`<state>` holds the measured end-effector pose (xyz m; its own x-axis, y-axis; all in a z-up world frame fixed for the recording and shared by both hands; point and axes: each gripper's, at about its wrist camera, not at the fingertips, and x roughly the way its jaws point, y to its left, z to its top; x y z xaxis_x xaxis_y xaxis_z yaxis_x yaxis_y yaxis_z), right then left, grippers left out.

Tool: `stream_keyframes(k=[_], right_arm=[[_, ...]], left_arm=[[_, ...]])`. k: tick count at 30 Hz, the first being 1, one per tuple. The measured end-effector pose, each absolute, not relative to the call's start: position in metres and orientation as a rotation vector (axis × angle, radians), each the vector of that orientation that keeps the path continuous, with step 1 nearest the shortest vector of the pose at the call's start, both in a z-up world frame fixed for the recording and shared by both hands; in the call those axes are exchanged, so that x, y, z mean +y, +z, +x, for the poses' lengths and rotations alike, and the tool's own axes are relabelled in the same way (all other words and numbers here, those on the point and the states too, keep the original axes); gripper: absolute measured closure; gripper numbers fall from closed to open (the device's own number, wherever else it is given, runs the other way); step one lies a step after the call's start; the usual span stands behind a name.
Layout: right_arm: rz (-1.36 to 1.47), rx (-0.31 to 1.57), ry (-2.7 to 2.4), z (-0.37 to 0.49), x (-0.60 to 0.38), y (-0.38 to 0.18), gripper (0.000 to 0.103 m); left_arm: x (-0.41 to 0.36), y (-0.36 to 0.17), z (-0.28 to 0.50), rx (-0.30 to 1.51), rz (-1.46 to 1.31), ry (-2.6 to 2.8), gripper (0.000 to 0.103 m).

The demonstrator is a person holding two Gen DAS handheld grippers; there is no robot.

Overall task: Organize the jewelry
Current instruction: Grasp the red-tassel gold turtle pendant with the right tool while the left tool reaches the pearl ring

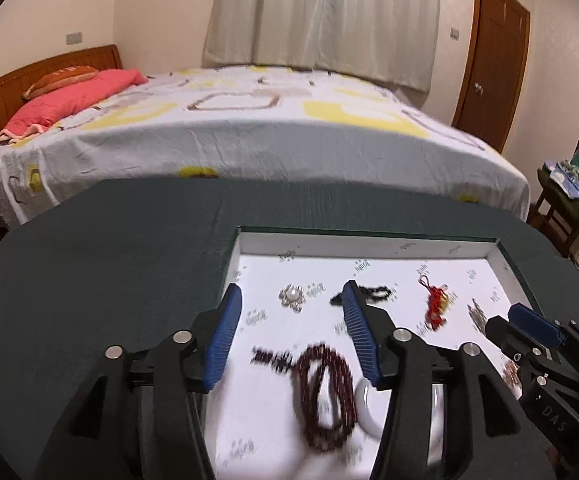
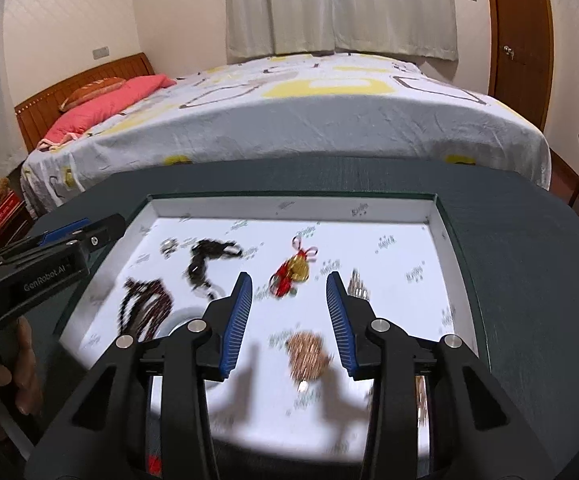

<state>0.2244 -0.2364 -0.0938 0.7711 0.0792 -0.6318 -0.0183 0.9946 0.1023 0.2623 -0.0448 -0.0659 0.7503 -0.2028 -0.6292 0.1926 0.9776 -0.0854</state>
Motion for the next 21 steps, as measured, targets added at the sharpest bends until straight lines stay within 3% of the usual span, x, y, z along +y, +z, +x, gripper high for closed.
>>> stream_keyframes(k=[21], right_arm=[[0.026, 0.795, 0.230, 0.125, -0.172, -0.126, 0.062]], left_arm=[[0.000, -0.094, 0.143, 0.724, 0.012, -0.125, 0.046]])
